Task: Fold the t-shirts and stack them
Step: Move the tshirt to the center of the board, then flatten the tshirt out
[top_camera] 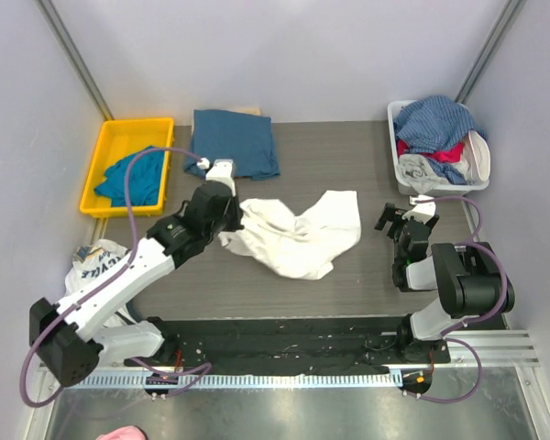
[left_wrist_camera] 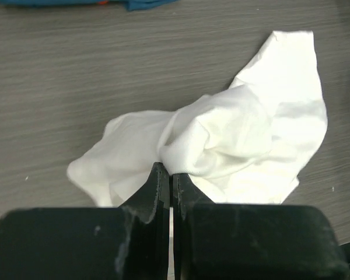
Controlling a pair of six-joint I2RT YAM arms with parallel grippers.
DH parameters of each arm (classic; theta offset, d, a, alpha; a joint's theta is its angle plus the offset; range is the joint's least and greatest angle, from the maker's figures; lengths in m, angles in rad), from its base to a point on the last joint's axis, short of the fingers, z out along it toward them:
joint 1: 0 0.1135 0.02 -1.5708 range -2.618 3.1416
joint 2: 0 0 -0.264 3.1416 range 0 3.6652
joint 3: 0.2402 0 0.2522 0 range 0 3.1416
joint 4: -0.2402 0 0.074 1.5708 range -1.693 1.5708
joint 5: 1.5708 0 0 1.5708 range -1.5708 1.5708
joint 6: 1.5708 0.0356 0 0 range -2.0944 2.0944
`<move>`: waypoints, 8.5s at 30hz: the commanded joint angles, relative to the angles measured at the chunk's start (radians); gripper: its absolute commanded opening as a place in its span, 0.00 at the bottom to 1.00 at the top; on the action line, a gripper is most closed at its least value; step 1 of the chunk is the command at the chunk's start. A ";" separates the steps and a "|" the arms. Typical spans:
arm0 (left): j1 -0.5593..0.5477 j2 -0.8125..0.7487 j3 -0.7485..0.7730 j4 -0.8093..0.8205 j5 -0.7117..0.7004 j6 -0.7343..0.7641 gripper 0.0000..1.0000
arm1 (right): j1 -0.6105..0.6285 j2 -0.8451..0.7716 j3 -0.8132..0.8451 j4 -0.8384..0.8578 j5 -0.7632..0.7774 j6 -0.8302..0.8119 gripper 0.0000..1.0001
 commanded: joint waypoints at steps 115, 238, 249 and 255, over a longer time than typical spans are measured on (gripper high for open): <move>0.010 -0.388 -0.096 -0.242 -0.400 0.072 0.00 | 0.308 -0.383 0.937 -1.472 0.467 0.141 0.01; -0.329 -0.500 -0.700 -0.171 -0.184 -0.649 0.29 | 0.308 -0.514 0.762 -1.515 0.212 0.300 0.01; -0.329 -0.367 -0.716 -0.076 -0.168 -0.647 0.31 | 0.306 -0.514 0.759 -1.510 0.219 0.290 0.01; -0.329 -0.282 -0.711 -0.030 -0.154 -0.640 0.32 | 0.306 -0.517 0.754 -1.510 0.223 0.286 0.01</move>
